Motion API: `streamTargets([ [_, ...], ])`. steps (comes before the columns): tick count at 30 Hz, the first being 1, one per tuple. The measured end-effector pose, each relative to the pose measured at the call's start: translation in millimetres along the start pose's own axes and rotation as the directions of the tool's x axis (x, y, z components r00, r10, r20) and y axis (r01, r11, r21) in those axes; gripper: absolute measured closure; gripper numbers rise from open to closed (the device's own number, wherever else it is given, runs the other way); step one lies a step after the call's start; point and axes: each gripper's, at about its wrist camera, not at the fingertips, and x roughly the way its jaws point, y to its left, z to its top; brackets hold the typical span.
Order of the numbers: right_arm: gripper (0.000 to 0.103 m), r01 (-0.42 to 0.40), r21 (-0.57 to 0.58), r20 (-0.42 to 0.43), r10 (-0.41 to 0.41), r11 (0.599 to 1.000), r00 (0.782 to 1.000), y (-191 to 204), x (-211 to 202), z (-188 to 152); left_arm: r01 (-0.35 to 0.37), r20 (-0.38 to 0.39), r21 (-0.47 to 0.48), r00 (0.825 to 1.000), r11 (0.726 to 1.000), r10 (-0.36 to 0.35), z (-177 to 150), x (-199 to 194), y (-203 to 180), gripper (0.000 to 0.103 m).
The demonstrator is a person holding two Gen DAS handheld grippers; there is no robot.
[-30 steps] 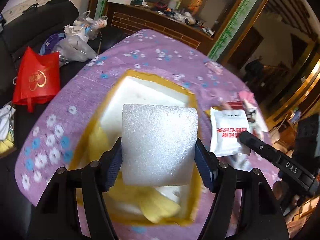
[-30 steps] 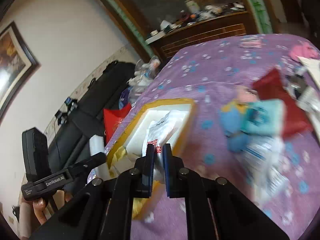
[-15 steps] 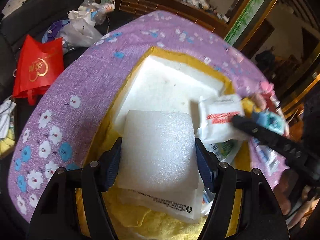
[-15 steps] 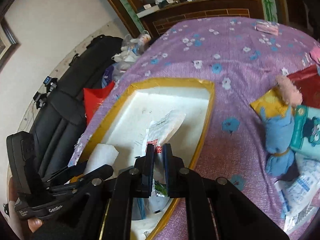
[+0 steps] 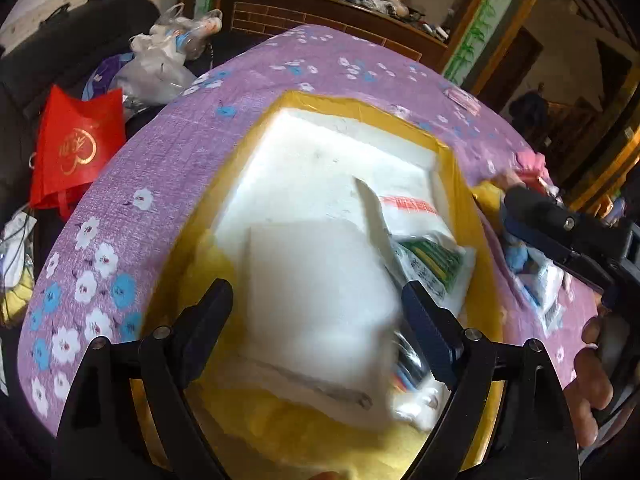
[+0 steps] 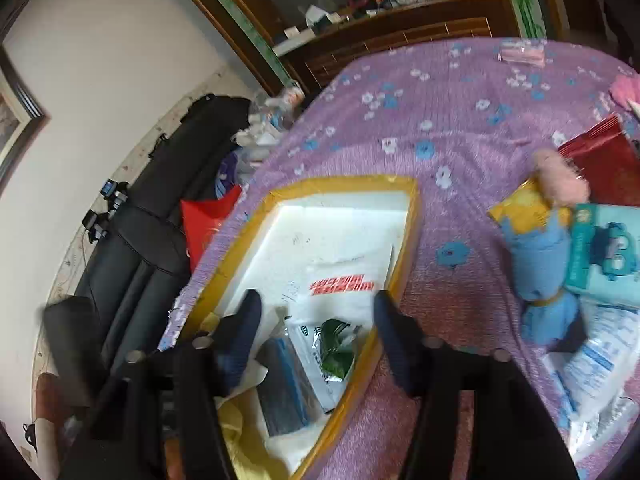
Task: Organize soft objects
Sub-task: 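Lower foam block and red-text packet into the tray and open both grippers, then grasp the desiccant packet with the left gripper while the right grasps the red-printed white bag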
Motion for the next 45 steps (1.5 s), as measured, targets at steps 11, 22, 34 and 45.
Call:
streamTargets([
  [11, 0.038, -0.070, -0.006, 0.082, 0.070, 0.998, 0.994, -18, -77, -29, 0.049, 0.095, -0.227, 0.995, 0.973, -0.028, -20, -45, -16, 0.016],
  [22, 0.035, -0.105, 0.031, 0.148, 0.099, 0.994, 0.984, -60, -130, -76, 0.133, 0.199, -0.141, 0.974, 0.981, -0.103, -40, -87, -77, 0.016],
  [34, 0.035, -0.052, 0.143, 0.147, 0.031, 0.988, 0.989, -115, -155, -93, 0.244, 0.060, -0.006, 0.968, 0.970, -0.243, -59, -58, -139, 0.016],
  [45, 0.034, -0.007, 0.213, 0.136, -0.023, 0.977, 0.990, -156, -158, -92, 0.278, -0.057, 0.077, 0.960, 0.957, -0.275, -50, -4, -183, 0.016],
])
